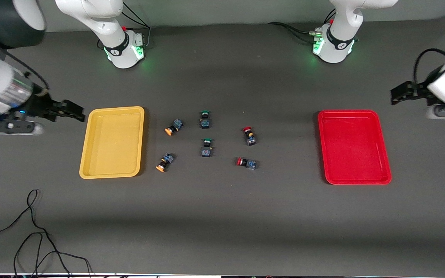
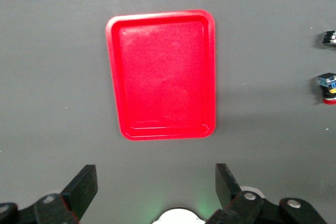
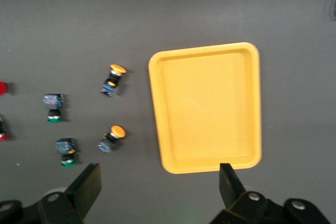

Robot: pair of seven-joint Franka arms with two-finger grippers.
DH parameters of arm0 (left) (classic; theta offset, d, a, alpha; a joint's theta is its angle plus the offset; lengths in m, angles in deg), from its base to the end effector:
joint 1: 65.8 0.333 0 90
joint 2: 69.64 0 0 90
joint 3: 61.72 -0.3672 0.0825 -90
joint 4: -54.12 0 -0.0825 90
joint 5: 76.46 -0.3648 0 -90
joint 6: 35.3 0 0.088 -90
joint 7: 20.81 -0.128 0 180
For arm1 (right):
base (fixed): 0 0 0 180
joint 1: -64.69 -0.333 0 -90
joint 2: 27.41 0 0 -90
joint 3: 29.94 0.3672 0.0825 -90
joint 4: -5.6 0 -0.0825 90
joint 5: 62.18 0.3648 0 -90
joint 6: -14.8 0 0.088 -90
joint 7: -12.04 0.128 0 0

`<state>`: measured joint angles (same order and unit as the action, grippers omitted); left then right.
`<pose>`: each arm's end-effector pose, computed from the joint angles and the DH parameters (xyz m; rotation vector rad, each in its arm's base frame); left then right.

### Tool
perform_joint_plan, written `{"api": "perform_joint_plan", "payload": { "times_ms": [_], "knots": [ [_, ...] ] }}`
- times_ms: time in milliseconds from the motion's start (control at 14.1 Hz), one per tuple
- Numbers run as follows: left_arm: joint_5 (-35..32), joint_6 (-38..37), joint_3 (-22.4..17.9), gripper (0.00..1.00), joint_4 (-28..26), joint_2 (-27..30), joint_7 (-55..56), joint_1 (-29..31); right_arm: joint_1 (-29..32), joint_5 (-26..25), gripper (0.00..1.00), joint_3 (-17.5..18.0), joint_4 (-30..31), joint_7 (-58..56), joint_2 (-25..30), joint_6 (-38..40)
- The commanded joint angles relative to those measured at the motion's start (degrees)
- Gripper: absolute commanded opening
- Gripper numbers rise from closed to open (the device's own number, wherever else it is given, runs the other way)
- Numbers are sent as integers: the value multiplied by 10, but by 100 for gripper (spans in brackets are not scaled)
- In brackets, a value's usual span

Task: Place red and yellow buttons in trays
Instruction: 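Reach the right gripper to yellow button while the left gripper reaches red button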

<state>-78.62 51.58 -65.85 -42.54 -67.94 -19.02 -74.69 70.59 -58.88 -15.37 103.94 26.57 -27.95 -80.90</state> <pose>0.5100 -0.0369 0.6141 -3.0895 0.0813 0.2149 0.5327 0.0875 0.5923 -3.0881 0.1693 0.1022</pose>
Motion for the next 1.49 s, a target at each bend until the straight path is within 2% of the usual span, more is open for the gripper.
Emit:
{"api": "perform_joint_plan", "payload": {
  "times_ms": [0,142,284,426,497,711,853,924,1066,1279,1421],
  "knots": [
    [2,12,60,100,-27,-12,86,-3,-12,3,100,46,-8,119,-28,-21],
    [3,61,106,100,-67,-23,153,-4,-50,-1,100,51,4,209,-42,-51],
    [4,117,154,100,-106,-41,230,-4,-85,-1,100,51,45,278,-46,-105],
    [7,173,210,100,-125,-80,337,-10,-111,-1,100,51,93,333,-46,-161],
    [8,201,221,100,-126,-108,401,-23,-119,-1,100,51,120,355,-46,-192],
    [8,278,224,100,-126,-184,591,-88,-142,-2,100,52,208,401,-56,-298],
    [8,331,224,99,-125,-226,696,-125,-161,-2,100,52,239,430,-85,-355],
    [8,355,224,99,-124,-247,724,-134,-174,-8,100,52,250,446,-103,-386],
    [8,399,224,99,-122,-277,777,-144,-176,-55,100,52,278,499,-142,-436],
    [7,427,225,99,-112,-310,794,-151,-189,-123,100,51,295,581,-179,-445],
    [-1,442,224,98,-104,-333,790,-168,-188,-131,100,51,312,594,-190,-468]
  ]
}}
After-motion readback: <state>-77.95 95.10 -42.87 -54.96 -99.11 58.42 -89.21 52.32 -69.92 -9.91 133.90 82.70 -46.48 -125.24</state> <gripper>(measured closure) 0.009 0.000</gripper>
